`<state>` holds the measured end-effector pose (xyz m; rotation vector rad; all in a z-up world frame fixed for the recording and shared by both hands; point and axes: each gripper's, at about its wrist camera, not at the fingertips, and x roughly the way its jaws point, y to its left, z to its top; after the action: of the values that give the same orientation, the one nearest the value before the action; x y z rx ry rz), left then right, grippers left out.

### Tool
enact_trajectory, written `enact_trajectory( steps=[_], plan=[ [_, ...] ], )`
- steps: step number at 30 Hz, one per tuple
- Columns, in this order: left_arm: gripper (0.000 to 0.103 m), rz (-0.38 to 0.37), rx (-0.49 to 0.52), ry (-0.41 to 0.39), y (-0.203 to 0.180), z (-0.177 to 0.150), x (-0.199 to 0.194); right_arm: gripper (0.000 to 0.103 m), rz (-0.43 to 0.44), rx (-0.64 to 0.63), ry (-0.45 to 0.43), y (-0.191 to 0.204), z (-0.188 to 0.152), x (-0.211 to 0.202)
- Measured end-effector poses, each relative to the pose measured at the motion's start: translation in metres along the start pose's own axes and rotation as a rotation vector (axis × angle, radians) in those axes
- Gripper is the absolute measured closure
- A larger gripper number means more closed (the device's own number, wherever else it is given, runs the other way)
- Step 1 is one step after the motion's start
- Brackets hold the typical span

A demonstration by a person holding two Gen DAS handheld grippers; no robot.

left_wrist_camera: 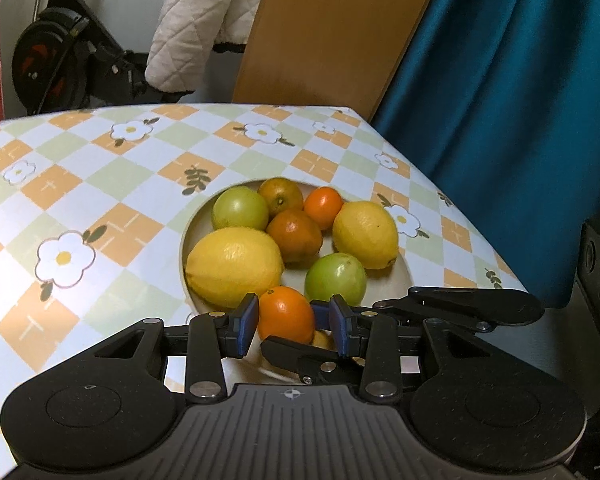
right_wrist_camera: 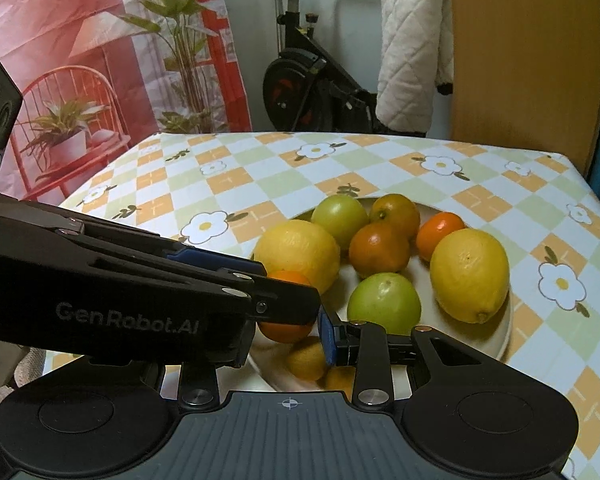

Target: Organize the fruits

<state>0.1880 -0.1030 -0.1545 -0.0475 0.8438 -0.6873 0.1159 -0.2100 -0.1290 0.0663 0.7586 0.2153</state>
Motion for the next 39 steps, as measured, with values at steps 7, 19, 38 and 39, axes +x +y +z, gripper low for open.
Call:
enact_trajectory(
  steps=[7,19,38,39],
  plan=[
    [0.063,-0.002,-0.034,0.009,0.007,-0.005,0.005,0.074,0.001,-0.003,0.000,0.002,-0.005,0.005],
    [0.058,0.014,-0.046,-0.008,0.008,-0.006,0.000,0.072,-0.006,-0.007,-0.016,0.002,-0.004,0.003],
    [0.019,0.176,-0.055,-0.150,0.005,-0.003,-0.064,0.024,-0.092,-0.011,-0.140,0.002,0.005,-0.043],
    [0.017,0.185,-0.052,-0.159,0.004,-0.004,-0.070,0.020,-0.094,-0.012,-0.151,0.004,0.005,-0.047]
  ],
)
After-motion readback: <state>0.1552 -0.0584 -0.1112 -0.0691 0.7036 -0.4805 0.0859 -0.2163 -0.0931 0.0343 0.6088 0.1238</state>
